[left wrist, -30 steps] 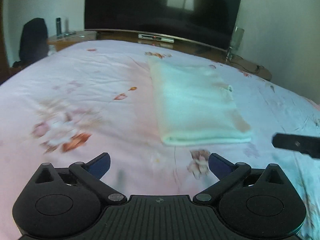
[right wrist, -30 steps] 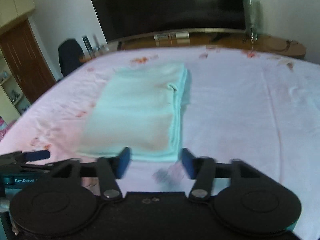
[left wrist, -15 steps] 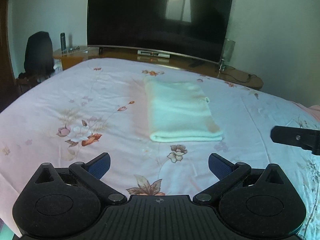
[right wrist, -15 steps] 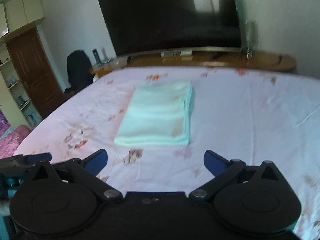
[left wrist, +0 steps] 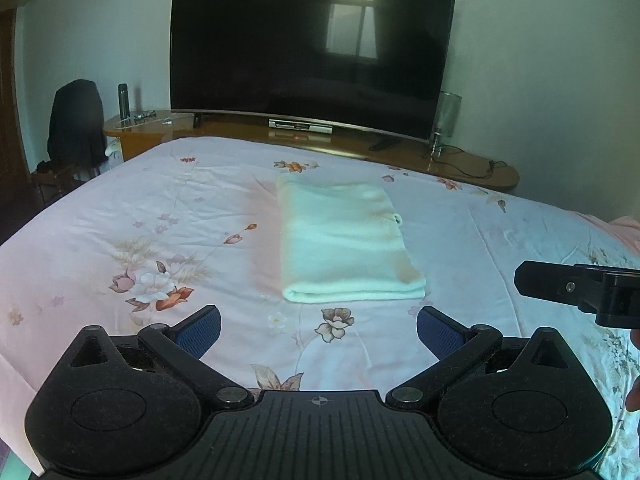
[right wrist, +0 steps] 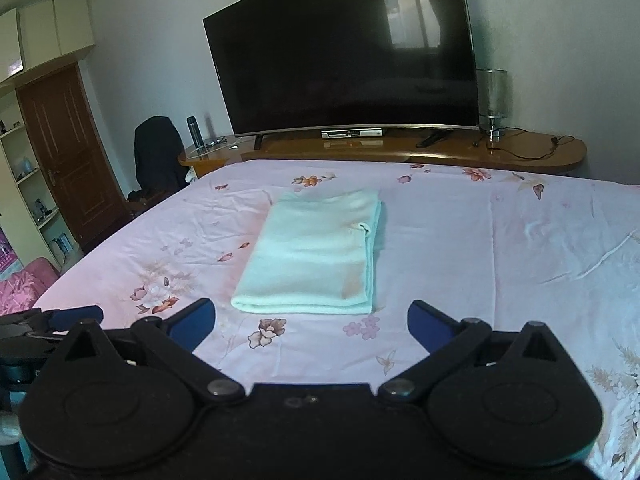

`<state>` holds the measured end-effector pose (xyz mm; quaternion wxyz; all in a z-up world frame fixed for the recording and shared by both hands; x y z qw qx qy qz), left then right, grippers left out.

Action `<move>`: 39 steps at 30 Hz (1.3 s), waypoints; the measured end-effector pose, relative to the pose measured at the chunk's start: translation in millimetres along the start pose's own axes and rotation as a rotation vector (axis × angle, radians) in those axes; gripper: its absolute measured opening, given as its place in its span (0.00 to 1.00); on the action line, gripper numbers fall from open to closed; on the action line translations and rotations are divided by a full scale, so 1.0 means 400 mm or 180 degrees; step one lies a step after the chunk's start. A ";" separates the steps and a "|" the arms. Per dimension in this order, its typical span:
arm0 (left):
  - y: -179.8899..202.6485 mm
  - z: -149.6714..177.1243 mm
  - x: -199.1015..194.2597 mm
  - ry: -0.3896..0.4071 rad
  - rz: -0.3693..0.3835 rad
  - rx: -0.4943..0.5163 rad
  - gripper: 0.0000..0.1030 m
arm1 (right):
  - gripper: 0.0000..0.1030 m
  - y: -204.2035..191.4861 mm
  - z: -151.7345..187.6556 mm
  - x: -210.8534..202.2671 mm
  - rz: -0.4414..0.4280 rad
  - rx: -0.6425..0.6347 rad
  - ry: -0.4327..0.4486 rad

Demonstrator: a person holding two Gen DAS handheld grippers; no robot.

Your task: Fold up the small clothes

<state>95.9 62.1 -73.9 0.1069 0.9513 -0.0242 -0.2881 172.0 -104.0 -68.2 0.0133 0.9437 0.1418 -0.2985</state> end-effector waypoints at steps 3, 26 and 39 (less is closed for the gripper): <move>0.002 0.000 -0.001 -0.0006 -0.0001 0.0004 1.00 | 0.99 -0.003 -0.002 -0.002 -0.0004 -0.0001 0.0015; -0.014 0.002 -0.003 -0.0013 -0.0077 0.0011 1.00 | 1.00 -0.009 -0.003 -0.001 -0.0009 -0.0007 0.0019; -0.023 -0.002 0.003 -0.0023 -0.0084 0.0021 1.00 | 1.00 -0.012 -0.002 0.002 -0.0009 0.0007 0.0005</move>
Point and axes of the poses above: each gripper's, at about its wrist camera, not at the fingertips, and x roughly the way its jaws point, y to its right, z to its underside, the point moved 10 cm from there along x, roughly the way its jaws point, and after that the axes turned 15 degrees about z, right-handed, at the moved point
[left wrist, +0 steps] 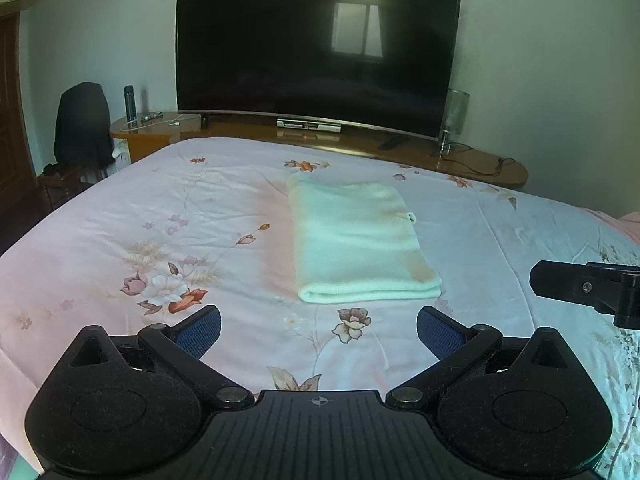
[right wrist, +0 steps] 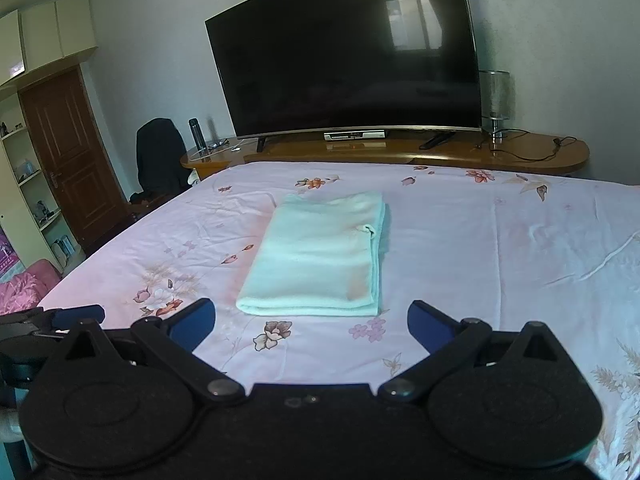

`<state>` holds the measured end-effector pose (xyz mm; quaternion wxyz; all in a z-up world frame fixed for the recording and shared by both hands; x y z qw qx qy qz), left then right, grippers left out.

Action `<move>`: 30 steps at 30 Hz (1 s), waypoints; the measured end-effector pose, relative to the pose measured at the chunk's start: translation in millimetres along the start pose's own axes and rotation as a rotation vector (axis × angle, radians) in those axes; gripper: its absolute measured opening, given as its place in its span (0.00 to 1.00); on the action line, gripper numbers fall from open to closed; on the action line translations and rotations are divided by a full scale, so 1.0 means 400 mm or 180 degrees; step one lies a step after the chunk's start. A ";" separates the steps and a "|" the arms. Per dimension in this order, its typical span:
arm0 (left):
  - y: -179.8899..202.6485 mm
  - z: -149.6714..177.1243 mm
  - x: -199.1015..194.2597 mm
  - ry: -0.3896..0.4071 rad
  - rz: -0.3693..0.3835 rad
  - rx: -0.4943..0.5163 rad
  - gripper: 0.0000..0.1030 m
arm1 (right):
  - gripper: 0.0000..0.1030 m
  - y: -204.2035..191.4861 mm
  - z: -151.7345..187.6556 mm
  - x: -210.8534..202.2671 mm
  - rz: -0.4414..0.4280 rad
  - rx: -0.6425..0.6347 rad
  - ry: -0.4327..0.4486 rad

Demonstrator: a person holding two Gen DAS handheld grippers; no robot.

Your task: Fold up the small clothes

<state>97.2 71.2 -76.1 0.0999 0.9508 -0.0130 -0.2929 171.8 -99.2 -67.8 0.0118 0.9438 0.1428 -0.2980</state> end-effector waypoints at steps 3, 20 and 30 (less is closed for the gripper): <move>0.000 0.000 0.000 0.0001 -0.0001 0.0000 1.00 | 1.00 -0.001 0.000 0.000 -0.0001 0.0003 0.0000; -0.017 -0.004 0.004 0.0015 0.0010 -0.0009 1.00 | 1.00 -0.026 0.005 0.006 0.0054 -0.0046 0.0002; -0.020 -0.010 0.005 0.0049 0.0026 -0.0005 1.00 | 0.99 -0.032 0.008 0.006 0.0082 -0.0072 -0.0002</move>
Point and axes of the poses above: each gripper's, at about its wrist camera, not at the fingertips, and x roughly the way its jaws point, y to its right, z to its underside, the point moved 10 cm from there along x, roughly the way its jaws point, and after that the axes turned 15 degrees about z, right-handed, at the moved point
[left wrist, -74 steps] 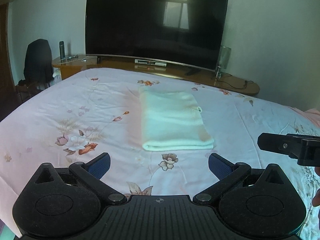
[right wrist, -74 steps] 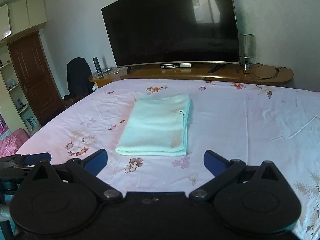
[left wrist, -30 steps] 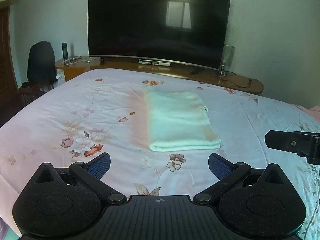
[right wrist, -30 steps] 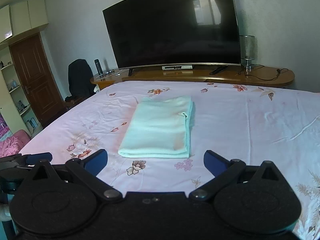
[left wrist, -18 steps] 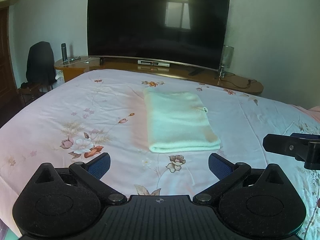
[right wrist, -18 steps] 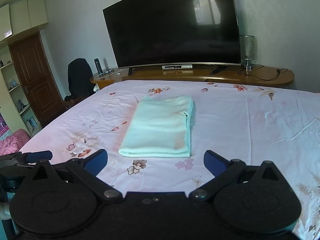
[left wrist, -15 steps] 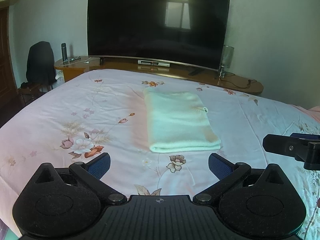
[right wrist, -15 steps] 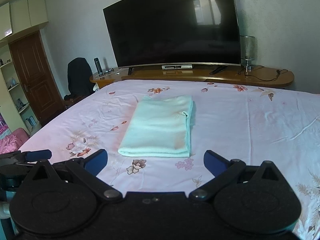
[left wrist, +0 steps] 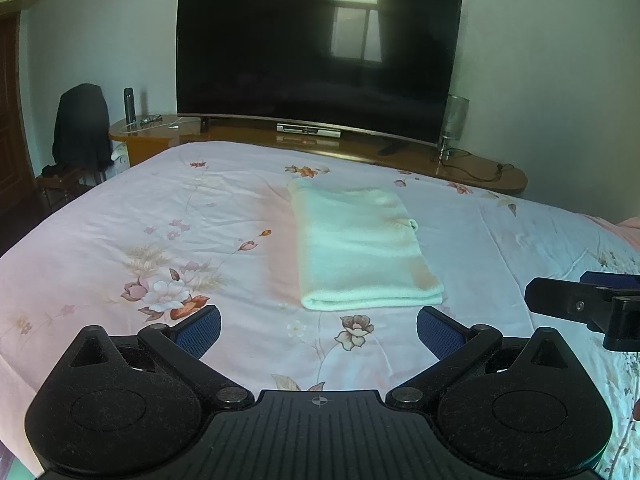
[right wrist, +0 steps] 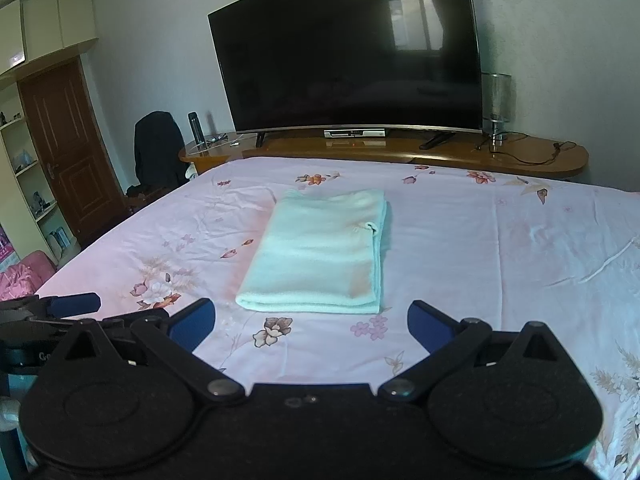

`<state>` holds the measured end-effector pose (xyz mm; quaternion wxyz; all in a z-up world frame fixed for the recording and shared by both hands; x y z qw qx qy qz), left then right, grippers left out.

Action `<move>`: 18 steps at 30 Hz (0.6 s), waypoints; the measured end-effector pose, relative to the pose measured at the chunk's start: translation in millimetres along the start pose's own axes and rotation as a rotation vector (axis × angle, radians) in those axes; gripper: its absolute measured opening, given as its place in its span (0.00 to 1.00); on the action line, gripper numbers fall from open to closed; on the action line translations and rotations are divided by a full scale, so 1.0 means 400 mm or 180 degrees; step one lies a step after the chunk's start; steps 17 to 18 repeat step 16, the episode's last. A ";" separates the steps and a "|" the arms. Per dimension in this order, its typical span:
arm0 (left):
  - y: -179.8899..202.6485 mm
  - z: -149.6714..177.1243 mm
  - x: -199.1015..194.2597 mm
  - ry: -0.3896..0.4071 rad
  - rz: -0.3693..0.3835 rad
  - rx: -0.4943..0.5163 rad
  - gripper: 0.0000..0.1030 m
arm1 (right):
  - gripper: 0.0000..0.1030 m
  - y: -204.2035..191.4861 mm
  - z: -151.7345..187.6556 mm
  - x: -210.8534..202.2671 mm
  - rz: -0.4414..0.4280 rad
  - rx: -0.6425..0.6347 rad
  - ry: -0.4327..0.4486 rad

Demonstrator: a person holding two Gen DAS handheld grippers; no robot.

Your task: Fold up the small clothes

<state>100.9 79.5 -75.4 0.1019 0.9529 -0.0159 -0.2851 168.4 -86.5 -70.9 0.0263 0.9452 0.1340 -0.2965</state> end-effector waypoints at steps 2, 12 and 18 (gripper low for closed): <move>0.000 0.000 0.000 0.0002 0.0004 0.0004 1.00 | 1.00 0.001 0.000 0.001 0.0002 0.0000 0.0000; 0.002 -0.032 -0.030 0.0281 0.0112 0.0091 1.00 | 1.00 0.008 0.001 0.009 0.0009 -0.0014 -0.0008; 0.012 -0.034 -0.028 0.0285 0.0156 0.0063 1.00 | 1.00 0.007 0.000 0.013 0.0016 -0.0019 -0.0005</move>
Point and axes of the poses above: each gripper's, at about its wrist camera, not at the fingertips, and x roughly the way its jaws point, y to its right, z to its underside, the point moved 10 cm from there along x, roughly the way its jaws point, and after that the axes turned 15 degrees about z, right-handed, at the moved point
